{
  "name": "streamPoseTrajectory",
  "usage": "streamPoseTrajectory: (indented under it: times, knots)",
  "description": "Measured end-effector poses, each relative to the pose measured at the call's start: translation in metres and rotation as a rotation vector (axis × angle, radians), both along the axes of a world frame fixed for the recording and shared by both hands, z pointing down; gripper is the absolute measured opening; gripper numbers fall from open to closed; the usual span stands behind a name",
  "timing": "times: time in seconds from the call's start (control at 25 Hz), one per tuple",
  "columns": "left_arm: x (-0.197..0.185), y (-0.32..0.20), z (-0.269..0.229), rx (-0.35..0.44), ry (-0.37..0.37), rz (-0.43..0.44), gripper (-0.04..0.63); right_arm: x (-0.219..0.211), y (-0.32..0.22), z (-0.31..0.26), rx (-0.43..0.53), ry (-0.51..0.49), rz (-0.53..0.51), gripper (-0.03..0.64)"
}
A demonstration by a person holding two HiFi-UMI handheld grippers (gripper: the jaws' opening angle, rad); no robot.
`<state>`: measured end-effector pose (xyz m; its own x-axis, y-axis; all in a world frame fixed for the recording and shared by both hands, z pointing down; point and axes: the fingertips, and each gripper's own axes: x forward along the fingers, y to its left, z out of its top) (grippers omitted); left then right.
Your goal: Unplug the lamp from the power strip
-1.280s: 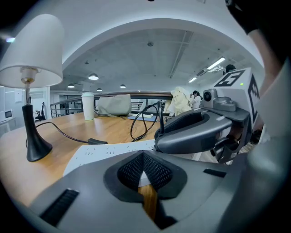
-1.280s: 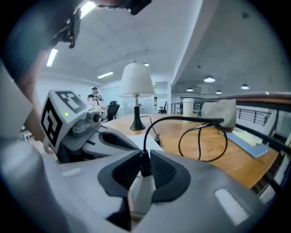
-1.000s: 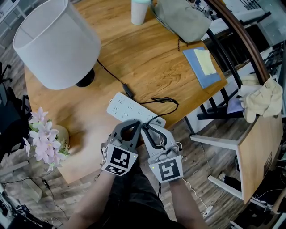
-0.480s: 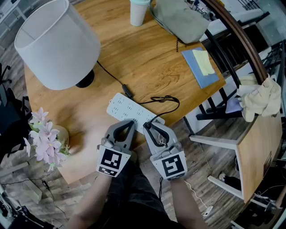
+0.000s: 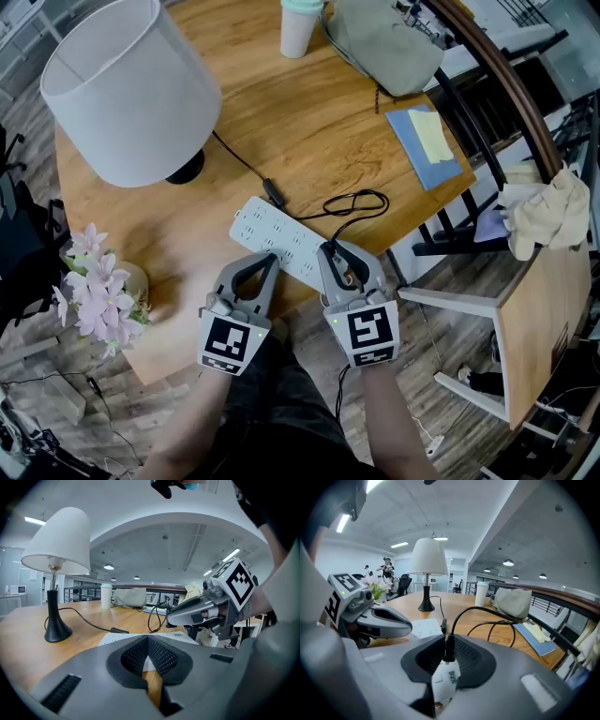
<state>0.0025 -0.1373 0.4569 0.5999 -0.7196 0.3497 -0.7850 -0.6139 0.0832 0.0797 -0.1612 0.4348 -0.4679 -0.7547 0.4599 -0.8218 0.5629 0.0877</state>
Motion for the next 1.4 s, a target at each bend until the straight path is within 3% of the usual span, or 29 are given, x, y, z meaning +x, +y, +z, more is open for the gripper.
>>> streamPoseTrajectory:
  times: [0.28, 0.48, 0.84, 1.12, 1.4]
  knots:
    - [-0.006, -0.004, -0.005, 0.009, 0.007, -0.011, -0.003, 0.011, -0.022, 0.006, 0.007, 0.165, 0.024, 0.071]
    - [-0.009, -0.005, -0.009, 0.011, 0.011, -0.018, -0.003, 0.014, -0.030, 0.009, 0.003, 0.207, 0.046, 0.073]
    - [-0.009, -0.006, -0.009, 0.016, 0.020, -0.020, -0.003, 0.021, -0.032, 0.009, -0.007, 0.169, 0.104, 0.129]
    - [-0.009, -0.006, -0.011, 0.022, 0.027, -0.023, -0.003, 0.032, -0.031, 0.001, 0.010, 0.118, 0.175, 0.130]
    - [-0.009, -0.008, -0.020, 0.043, 0.041, -0.027, -0.003, 0.028, -0.027, -0.016, 0.062, 0.064, 0.157, 0.123]
